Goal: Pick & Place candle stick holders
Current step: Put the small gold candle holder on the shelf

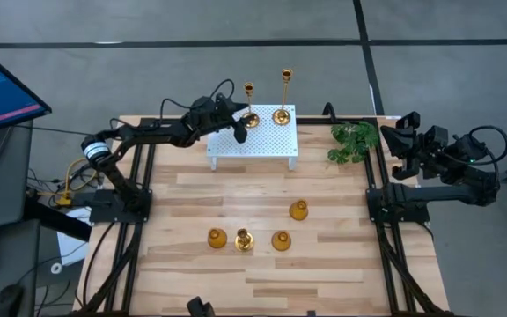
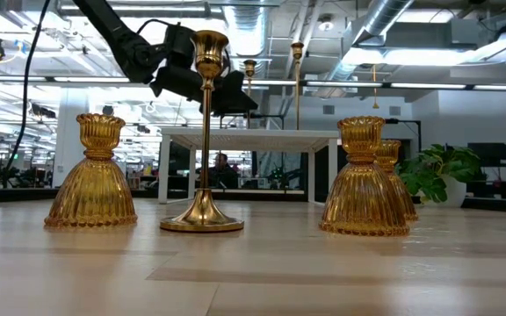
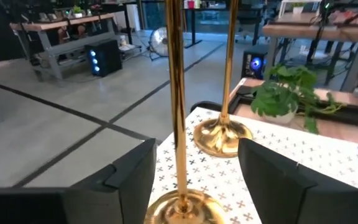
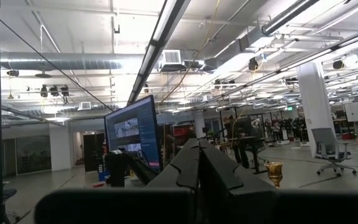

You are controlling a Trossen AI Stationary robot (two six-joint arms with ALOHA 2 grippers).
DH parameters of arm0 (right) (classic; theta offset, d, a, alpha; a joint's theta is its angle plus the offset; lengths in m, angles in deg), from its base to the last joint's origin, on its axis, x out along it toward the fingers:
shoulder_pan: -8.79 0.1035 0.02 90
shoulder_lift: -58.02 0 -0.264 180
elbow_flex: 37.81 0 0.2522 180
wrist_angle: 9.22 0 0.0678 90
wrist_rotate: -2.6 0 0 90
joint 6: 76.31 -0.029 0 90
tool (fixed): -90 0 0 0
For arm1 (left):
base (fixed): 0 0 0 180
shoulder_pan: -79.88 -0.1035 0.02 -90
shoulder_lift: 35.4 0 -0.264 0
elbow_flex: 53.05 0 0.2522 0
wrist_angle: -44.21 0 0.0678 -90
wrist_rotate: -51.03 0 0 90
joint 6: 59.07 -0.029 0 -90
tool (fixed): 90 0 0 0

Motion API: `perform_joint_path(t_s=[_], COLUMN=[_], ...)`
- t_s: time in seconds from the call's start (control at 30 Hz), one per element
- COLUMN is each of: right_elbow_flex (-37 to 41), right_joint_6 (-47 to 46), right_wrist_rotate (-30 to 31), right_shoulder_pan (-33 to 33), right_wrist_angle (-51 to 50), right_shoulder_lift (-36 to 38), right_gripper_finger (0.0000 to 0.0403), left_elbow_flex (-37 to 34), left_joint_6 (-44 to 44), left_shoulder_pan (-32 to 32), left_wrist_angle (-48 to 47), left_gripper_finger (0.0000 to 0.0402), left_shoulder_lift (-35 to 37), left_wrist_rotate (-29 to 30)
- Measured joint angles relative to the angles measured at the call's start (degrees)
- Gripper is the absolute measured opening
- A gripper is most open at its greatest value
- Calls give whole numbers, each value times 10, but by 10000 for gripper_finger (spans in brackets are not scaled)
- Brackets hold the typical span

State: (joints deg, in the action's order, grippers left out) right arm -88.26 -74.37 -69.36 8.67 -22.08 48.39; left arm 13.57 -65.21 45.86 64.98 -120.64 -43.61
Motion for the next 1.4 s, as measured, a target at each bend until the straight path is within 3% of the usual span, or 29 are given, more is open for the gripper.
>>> perform_joint_path(t_s=[0.23, 0.43, 0.63, 0.83, 1.07, 1.4], right_elbow_flex=[0, 0, 0, 0, 0, 0], right_joint_6=[0, 2, 2, 1, -5, -5], right_wrist_rotate=[0, 0, 0, 0, -1, -2], right_shoulder_pan=[0, 0, 0, 0, 0, 0], right_wrist_angle=[0, 0, 0, 0, -5, -5], right_shoulder_lift=[0, 0, 0, 0, 0, 0], right_gripper_finger=[0, 0, 0, 0, 0, 0], left_elbow_flex=[1, 1, 1, 1, 1, 1], left_joint_6=[-51, -76, -78, -45, -4, 48], left_shoulder_pan=[-6, -5, 8, 36, 136, 374], left_wrist_angle=[-92, -186, -264, -303, -358, -396], left_gripper_finger=[236, 237, 237, 236, 224, 237], left_shoulder_lift=[53, 132, 217, 283, 332, 343], left_wrist_rotate=[23, 78, 135, 146, 147, 128])
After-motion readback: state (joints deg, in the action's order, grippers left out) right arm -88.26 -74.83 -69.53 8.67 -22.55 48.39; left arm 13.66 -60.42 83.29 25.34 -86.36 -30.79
